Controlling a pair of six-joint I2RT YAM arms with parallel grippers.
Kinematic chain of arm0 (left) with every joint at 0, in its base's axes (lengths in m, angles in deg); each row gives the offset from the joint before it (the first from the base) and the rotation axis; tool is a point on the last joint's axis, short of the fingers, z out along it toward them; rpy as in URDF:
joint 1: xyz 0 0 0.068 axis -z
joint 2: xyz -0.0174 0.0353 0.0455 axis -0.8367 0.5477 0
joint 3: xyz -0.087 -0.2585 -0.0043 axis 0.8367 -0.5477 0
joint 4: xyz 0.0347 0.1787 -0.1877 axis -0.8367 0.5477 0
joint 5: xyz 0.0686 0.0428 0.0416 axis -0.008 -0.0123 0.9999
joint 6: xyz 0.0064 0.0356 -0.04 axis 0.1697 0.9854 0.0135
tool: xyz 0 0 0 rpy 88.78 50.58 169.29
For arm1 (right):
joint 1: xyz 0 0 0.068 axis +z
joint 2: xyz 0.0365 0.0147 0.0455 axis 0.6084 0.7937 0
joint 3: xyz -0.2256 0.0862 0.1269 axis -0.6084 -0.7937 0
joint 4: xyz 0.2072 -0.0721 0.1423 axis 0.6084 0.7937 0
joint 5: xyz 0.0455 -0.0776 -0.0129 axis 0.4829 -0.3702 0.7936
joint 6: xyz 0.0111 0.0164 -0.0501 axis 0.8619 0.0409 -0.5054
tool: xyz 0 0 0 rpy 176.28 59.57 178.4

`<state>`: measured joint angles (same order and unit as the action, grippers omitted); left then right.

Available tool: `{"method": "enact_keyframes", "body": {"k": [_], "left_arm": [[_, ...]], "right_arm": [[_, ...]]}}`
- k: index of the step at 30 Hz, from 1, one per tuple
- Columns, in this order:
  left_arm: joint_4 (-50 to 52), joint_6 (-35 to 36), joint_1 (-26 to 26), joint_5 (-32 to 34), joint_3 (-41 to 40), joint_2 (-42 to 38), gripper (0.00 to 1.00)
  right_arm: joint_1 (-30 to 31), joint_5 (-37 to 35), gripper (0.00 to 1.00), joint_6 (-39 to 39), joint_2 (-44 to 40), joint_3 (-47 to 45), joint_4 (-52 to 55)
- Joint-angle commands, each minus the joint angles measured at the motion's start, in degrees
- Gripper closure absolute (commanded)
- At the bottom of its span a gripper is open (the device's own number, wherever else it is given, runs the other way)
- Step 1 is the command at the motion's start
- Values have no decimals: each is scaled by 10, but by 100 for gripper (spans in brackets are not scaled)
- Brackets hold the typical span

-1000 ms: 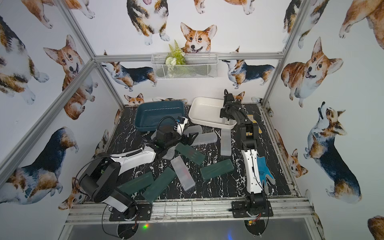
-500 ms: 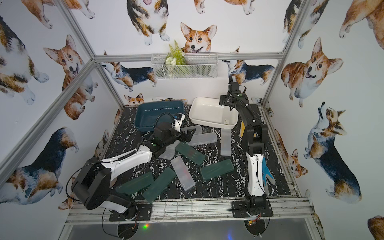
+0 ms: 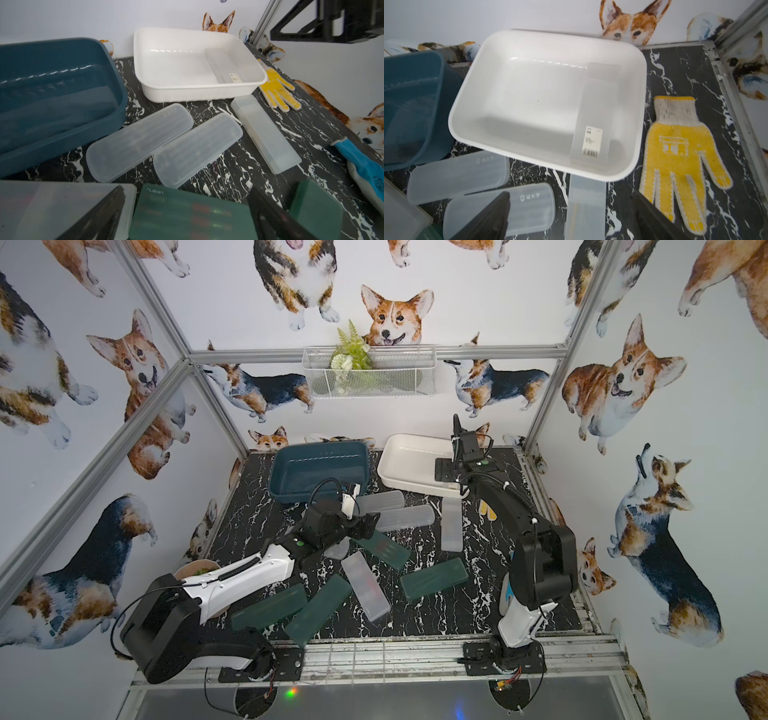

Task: Place the pencil cases by color into the storage box
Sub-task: Pick up the pencil case from the center of the board.

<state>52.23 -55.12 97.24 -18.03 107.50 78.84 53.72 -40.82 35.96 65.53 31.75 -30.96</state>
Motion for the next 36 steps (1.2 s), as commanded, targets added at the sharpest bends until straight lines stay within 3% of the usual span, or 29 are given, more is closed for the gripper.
{"method": "enact_keyframes", "body": {"k": [1, 9, 15, 21, 36], "left_arm": [[14, -26, 11, 43, -30, -27, 5], [19, -67, 49, 98, -128, -104, 5], [48, -94, 88, 134, -155, -117, 5], [73, -102, 120, 146, -149, -100, 5], [34, -103, 165, 132, -112, 13, 5]], "right_arm": [[2, -3, 9, 32, -53, -66, -47], [9, -13, 11, 55, -159, -198, -18], [18, -8, 11, 73, -202, -275, -19], [30, -3, 12, 86, -165, -309, -37], [33, -12, 12, 71, -75, -286, -47]]}}
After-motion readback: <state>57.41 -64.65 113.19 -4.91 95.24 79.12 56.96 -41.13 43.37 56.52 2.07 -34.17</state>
